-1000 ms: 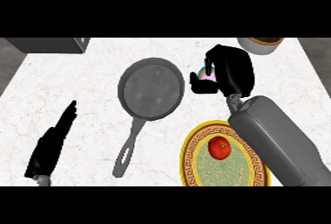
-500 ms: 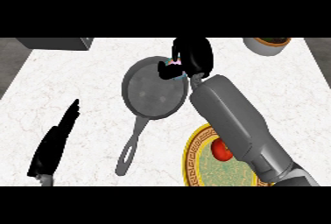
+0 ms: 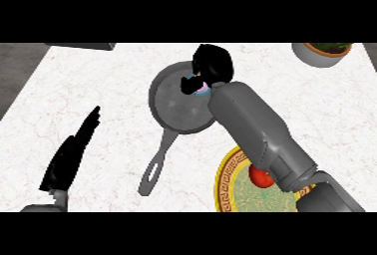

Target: Pick the cupcake from the plate and place it in the pan

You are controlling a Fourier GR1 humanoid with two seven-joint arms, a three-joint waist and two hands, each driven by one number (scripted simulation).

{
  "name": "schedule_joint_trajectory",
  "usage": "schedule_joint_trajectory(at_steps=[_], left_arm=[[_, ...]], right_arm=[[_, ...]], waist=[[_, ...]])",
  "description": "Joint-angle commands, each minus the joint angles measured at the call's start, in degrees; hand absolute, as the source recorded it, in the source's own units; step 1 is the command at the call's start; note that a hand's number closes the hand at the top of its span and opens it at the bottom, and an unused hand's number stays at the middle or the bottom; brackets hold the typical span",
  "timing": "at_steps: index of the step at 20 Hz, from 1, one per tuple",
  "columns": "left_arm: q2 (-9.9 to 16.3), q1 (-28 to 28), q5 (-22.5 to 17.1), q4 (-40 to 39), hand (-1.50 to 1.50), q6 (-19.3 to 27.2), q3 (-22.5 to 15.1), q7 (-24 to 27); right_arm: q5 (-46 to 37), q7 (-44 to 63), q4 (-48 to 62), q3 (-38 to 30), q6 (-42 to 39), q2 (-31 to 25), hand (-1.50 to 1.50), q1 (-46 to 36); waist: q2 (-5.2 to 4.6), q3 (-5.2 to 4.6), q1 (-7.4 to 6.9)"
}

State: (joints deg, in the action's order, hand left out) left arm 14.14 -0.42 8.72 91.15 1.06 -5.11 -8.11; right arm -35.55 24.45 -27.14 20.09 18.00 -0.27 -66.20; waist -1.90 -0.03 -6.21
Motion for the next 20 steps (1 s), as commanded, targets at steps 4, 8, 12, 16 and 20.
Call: schedule_joint_trajectory(at_steps=[4,8,12,16,20], left_arm=[[-0.3,-2.4,0.2,-0.5,0.0,-1.2,-1.1,-0.1],[-0.6,-3.7,-0.2,-1.2,0.0,-1.9,-1.3,-0.4],[-1.0,-3.5,0.2,-1.8,0.0,-0.9,-0.9,-0.3],[-2.0,-2.8,1.3,-0.7,0.0,-0.6,-2.8,-0.6],[-1.1,-2.4,-0.1,-2.2,0.0,-0.5,0.1,0.1]], right_arm=[[15.1,-1.0,4.1,-7.5,-3.5,0.3,-1.5,1.7],[22.1,-6.1,3.9,-9.9,-0.8,0.3,-1.5,4.2],[24.4,-14.2,3.1,-11.7,7.9,0.3,-1.5,4.5],[27.9,-17.2,2.4,-14.0,15.6,0.3,-1.5,2.0],[31.6,-21.8,3.1,-18.5,21.5,0.3,-1.5,2.3]], waist=[[-0.98,0.14,-2.9],[-1.01,0.19,-3.43],[-0.95,0.22,-3.06],[-0.6,0.21,-3.23],[-0.17,0.13,-0.52]])
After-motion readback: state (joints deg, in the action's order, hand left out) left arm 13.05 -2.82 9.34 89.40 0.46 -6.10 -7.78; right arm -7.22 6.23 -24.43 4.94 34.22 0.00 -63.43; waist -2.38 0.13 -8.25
